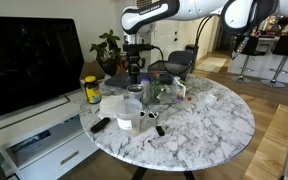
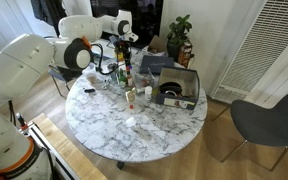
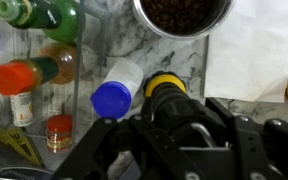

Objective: Move the torch backwards

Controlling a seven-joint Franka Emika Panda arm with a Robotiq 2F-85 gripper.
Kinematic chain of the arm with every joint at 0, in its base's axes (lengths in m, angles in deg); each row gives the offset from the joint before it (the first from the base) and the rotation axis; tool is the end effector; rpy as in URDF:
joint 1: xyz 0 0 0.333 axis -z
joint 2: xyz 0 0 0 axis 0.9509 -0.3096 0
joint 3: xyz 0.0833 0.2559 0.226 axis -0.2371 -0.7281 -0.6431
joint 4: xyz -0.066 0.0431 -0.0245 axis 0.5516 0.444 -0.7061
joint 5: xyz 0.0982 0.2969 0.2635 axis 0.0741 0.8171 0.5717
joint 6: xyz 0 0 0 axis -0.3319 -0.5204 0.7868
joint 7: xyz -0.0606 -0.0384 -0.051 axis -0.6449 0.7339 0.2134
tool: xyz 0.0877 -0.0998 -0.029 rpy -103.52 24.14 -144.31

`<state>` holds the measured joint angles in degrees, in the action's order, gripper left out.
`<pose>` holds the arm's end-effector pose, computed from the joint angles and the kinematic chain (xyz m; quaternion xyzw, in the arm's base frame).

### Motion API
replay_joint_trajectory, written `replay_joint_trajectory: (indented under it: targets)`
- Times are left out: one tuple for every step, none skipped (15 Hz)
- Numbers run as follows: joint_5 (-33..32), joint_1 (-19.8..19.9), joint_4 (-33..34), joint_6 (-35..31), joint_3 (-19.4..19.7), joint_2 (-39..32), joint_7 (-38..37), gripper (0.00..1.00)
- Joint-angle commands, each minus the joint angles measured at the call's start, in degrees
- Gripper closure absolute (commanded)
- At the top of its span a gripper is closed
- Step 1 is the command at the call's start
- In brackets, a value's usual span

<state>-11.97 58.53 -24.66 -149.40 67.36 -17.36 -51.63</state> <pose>0.8249 0.2006 0.2412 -0.9719 0.2343 0.0207 0.0092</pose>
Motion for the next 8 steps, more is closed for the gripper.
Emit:
replay_joint_trajectory:
  targets:
    - [0.21, 0.0, 3.08, 2.45, -0.61, -0.88, 1.21, 0.09]
    - [-0.1, -0.21, 3.04, 2.65, -0.48, -0.41, 1.43, 0.01]
    - [0.0, -0.22, 3.18, 2.9, -0.64, -0.07, 1.99, 0.0]
    - [-0.03, -0.26, 3.2, 3.58, -0.66, 0.44, 2.41, 0.0]
    - [-0.03, -0.29, 2.81, 4.92, -0.87, 1.29, 3.54, 0.0]
    - [-0.19, -0.45, 2.55, 6.13, -0.81, 2.01, 4.32, 0.0]
    - [-0.49, -0.68, 1.82, 8.67, -0.87, 3.17, 6.25, 0.0]
    - [-0.72, -0.89, 0.99, 11.4, -0.87, 4.33, 7.95, 0.0]
